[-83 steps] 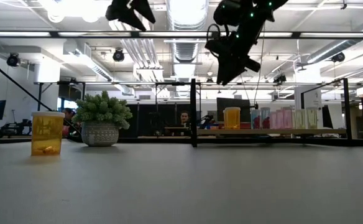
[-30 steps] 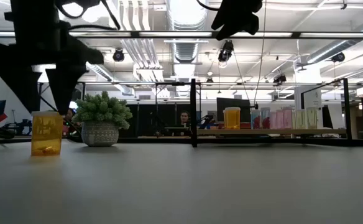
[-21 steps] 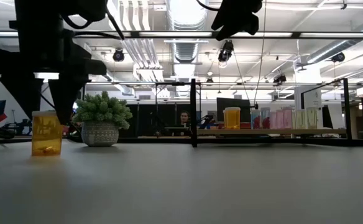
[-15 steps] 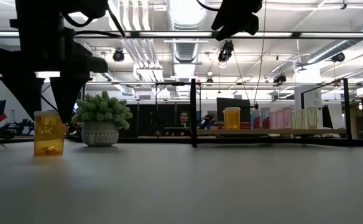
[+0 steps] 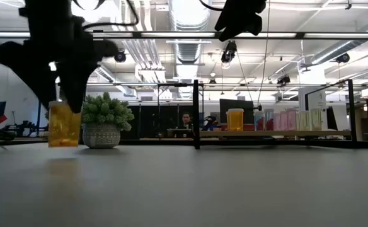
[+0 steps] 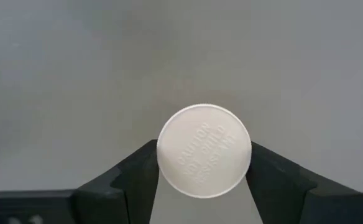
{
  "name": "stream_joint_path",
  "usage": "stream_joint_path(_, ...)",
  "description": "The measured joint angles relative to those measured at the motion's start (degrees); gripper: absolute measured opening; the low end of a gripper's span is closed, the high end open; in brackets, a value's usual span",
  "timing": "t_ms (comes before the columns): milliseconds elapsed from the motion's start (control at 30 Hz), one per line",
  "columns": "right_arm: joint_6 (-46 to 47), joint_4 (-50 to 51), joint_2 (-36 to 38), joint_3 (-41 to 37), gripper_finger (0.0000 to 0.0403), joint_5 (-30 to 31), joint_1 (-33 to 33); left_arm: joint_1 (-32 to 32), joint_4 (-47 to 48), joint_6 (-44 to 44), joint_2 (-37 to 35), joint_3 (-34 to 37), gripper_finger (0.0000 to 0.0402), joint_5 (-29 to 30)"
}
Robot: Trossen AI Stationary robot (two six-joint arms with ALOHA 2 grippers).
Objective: Pick and place medicine bottles onto shelf by color
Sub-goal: Put the orange pill bottle on the shelf aligned with the other orange pill bottles
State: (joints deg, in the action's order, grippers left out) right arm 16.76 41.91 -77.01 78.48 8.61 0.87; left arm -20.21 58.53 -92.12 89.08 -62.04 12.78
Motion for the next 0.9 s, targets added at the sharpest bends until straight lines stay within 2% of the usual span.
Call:
stream_joint_path(167,-5.3,2.8,0.3,0.0,0.0189,-2.7,0.0,0.0,0.0,11.7,-0.1,-6.9,0.0213,-0.5)
stream_joint_path(367,-16.3,2.1,2.1,0.0,0.0189,-6.2,0.1,1.4,0.5,24.4,-1.0,-17.9,0.0197,0.1)
stream_joint_path(467,-19.5,0.6,3.2,0.0,0.0189,-10.1,0.1,2.5,0.5,30.6,-1.5,-23.8,0.0193,2.9)
stream_joint_path(633,-20.9,-6.3,4.5,0.0,0.0189,-17.8,0.3,4.3,-1.0,39.0,-1.8,-31.8,0.0192,13.2)
stream_joint_path(700,-20.1,-8.8,4.6,0.0,0.0189,-18.5,0.4,5.2,-2.9,42.0,-1.8,-33.9,0.0191,15.4)
stream_joint_path(900,-18.9,-15.4,4.6,0.0,0.0189,-17.2,0.4,7.0,-11.6,52.0,-1.8,-36.9,0.0191,16.3)
